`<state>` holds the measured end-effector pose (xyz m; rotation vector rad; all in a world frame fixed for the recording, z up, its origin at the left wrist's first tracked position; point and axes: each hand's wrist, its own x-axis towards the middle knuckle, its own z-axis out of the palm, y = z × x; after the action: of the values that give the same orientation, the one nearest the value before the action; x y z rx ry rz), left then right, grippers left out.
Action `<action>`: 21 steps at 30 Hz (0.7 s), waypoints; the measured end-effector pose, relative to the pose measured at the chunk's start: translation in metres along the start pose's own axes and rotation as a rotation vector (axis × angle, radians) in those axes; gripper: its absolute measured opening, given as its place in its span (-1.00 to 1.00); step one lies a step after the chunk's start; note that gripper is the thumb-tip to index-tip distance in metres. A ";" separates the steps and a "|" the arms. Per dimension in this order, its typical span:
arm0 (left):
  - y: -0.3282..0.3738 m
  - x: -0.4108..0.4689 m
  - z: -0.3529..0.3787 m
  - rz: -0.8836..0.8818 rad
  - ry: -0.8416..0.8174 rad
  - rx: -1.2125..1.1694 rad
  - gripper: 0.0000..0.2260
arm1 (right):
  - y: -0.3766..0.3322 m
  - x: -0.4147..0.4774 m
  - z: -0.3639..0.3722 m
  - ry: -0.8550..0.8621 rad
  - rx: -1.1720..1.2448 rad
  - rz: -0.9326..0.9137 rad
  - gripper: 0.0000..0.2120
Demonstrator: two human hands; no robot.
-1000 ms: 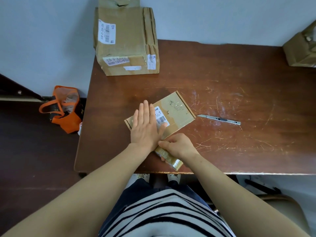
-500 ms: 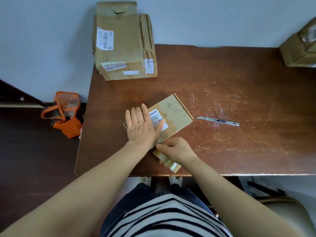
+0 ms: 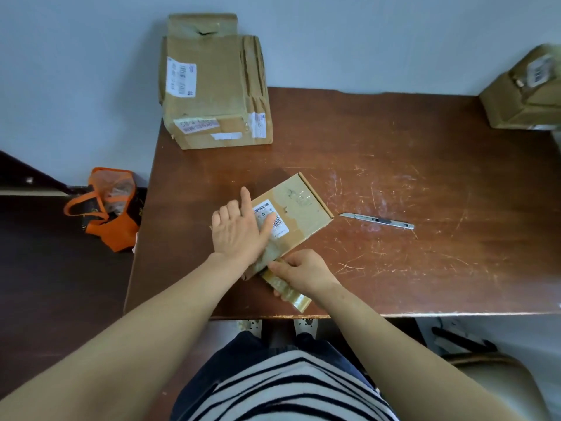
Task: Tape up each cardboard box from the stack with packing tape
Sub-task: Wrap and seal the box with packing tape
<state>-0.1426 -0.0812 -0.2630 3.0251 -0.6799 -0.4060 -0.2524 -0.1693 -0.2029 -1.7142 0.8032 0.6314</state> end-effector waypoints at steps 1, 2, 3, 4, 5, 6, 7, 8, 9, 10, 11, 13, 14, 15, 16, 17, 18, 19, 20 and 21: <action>-0.002 0.002 -0.002 -0.022 0.019 -0.008 -0.29 | -0.001 0.001 -0.001 0.001 0.001 -0.003 -0.72; -0.005 0.003 -0.001 -0.029 0.017 0.002 -0.30 | 0.000 0.002 -0.001 0.003 0.003 -0.002 -0.72; -0.005 0.003 0.000 -0.025 0.005 0.019 -0.31 | -0.001 0.003 -0.001 0.007 0.001 0.005 -0.73; -0.003 0.003 -0.001 -0.026 -0.017 0.021 -0.32 | -0.001 0.003 0.000 0.010 0.001 0.013 -0.73; -0.002 0.001 0.000 -0.040 -0.048 0.017 -0.30 | 0.000 0.002 0.001 0.008 -0.001 0.014 -0.72; -0.001 0.001 0.001 -0.056 -0.033 0.011 -0.26 | 0.001 0.002 0.001 0.004 -0.008 0.006 -0.69; 0.001 -0.001 0.002 -0.063 0.001 -0.004 -0.22 | 0.000 0.002 0.001 0.007 -0.022 -0.004 -0.66; 0.002 -0.001 0.002 -0.063 0.035 -0.010 -0.20 | -0.001 0.002 0.000 0.017 -0.029 -0.012 -0.65; 0.001 -0.001 0.004 -0.058 0.032 -0.012 -0.20 | -0.001 0.002 0.000 0.026 -0.027 -0.013 -0.64; 0.001 0.000 0.004 -0.052 -0.010 0.000 -0.23 | -0.001 0.004 0.000 0.032 -0.019 -0.004 -0.64; 0.002 -0.001 0.002 -0.047 -0.054 0.006 -0.25 | 0.000 0.003 0.001 0.031 -0.017 0.002 -0.64; -0.002 0.003 -0.004 -0.014 -0.073 -0.060 -0.28 | 0.003 0.003 0.003 0.030 -0.021 -0.018 -0.64; -0.007 0.003 -0.011 0.025 -0.094 -0.154 -0.31 | 0.003 0.003 0.002 0.023 -0.012 -0.029 -0.64; -0.016 0.001 -0.017 0.098 -0.124 -0.249 -0.33 | 0.005 0.003 0.002 0.014 0.005 -0.035 -0.66; -0.024 -0.006 -0.023 0.202 -0.146 -0.290 -0.31 | 0.007 0.003 0.002 0.010 0.024 -0.037 -0.66; -0.032 -0.016 -0.024 0.300 -0.164 -0.273 -0.24 | 0.008 0.002 0.002 0.012 0.048 -0.034 -0.66; -0.039 -0.027 -0.024 0.368 -0.196 -0.228 -0.15 | 0.009 0.002 0.002 0.013 0.076 -0.028 -0.63; -0.044 -0.036 -0.021 0.409 -0.224 -0.177 -0.08 | 0.010 0.001 0.003 0.013 0.102 -0.025 -0.60; -0.047 -0.044 -0.015 0.432 -0.244 -0.120 -0.01 | 0.011 0.000 0.003 0.015 0.124 -0.027 -0.58; -0.051 -0.049 -0.007 0.447 -0.239 -0.066 0.05 | 0.010 -0.003 0.003 0.021 0.136 -0.035 -0.56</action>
<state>-0.1625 -0.0147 -0.2475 2.6701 -1.2884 -0.7515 -0.2622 -0.1674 -0.2080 -1.6098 0.8108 0.5246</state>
